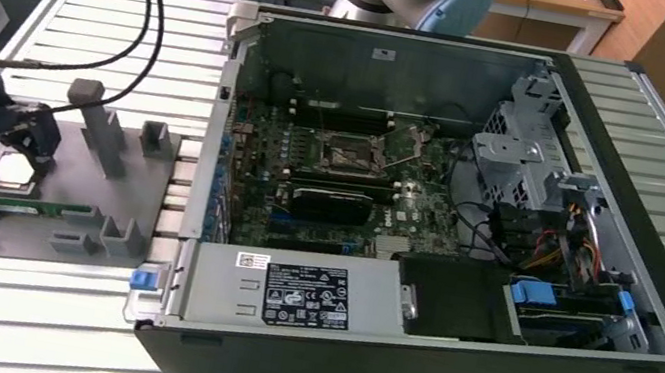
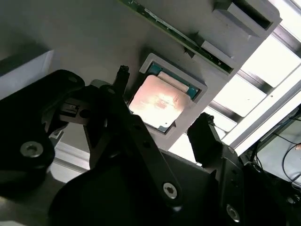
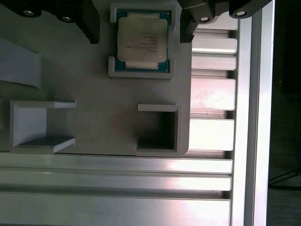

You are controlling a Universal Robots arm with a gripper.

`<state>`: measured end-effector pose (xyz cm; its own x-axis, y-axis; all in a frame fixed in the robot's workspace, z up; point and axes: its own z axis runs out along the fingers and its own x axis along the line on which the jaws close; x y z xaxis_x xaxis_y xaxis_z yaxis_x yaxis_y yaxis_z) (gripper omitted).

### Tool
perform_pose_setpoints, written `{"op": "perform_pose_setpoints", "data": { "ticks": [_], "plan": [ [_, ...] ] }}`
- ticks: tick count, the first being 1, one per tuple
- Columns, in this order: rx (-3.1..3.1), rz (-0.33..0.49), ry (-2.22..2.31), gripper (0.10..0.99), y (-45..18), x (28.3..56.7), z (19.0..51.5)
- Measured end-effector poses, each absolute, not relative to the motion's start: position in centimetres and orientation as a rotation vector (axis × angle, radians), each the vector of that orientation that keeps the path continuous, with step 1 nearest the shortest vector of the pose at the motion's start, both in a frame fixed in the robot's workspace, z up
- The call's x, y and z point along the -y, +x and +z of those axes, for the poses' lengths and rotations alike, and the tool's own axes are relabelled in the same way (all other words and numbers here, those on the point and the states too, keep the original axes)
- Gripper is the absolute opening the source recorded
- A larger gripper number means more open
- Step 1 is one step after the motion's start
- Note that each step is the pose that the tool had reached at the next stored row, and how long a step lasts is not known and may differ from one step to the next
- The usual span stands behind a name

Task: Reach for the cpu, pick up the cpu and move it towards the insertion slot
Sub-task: 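Pick up the cpu and move it towards the insertion slot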

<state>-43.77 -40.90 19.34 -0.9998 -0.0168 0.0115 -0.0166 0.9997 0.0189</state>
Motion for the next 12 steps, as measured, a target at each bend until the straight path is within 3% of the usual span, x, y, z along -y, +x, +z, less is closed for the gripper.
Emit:
{"op": "perform_pose_setpoints", "data": {
  "ticks": [1,7,8,12],
  "plan": [
    [3.130,-0.029,0.026,0.769,-43.79,40.88,19.28],
    [3.130,-0.029,0.026,0.757,-43.86,40.68,18.98],
    [3.130,-0.029,0.026,0.686,-43.88,40.66,18.94],
    [3.130,-0.029,0.026,0.686,-43.94,40.52,18.80]
  ]
}}
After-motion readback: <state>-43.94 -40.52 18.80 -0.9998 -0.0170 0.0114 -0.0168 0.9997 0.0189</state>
